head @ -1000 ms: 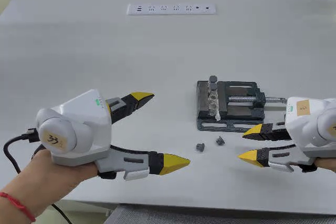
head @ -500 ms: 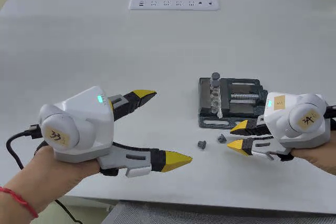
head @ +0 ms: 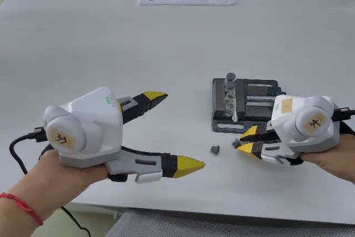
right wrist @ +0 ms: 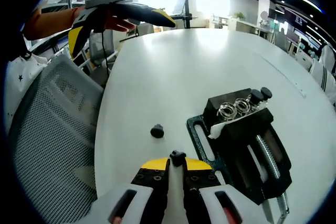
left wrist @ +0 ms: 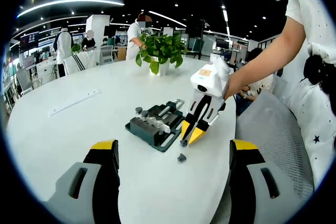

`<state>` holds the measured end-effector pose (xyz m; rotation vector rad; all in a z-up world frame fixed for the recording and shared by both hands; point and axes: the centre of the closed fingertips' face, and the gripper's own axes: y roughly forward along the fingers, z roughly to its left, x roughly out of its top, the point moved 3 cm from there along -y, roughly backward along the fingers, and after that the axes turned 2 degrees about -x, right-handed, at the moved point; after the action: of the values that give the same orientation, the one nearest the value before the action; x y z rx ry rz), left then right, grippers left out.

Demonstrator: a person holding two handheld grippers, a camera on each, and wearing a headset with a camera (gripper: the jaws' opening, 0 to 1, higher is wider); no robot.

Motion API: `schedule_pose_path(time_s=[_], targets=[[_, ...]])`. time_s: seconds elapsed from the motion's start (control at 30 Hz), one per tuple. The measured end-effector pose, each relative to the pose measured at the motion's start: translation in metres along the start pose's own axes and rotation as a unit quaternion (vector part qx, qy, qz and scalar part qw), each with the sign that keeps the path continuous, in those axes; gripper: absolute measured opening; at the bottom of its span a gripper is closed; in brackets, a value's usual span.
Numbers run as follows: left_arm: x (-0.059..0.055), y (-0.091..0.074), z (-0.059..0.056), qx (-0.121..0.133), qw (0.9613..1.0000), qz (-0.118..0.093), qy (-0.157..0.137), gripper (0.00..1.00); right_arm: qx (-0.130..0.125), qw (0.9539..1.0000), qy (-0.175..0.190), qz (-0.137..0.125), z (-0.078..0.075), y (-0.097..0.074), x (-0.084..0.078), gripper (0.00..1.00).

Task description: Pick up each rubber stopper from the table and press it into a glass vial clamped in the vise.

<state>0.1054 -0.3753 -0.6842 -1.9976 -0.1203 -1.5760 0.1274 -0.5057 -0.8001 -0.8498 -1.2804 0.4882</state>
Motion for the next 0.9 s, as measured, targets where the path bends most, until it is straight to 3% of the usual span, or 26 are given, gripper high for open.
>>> schedule_pose_path(time_s=[0.6, 0.9], targets=[[-0.003, 0.005, -0.002, -0.008, 1.0, 0.002, -0.001, 0.84, -0.013, 0.9999, 0.007, 0.0, -0.003, 0.0, 0.0, 0.0], [0.004, 0.01, -0.006, -0.012, 0.9999, -0.002, 0.006, 0.79, -0.024, 0.9994, 0.02, -0.011, -0.003, -0.007, 0.002, 0.0]])
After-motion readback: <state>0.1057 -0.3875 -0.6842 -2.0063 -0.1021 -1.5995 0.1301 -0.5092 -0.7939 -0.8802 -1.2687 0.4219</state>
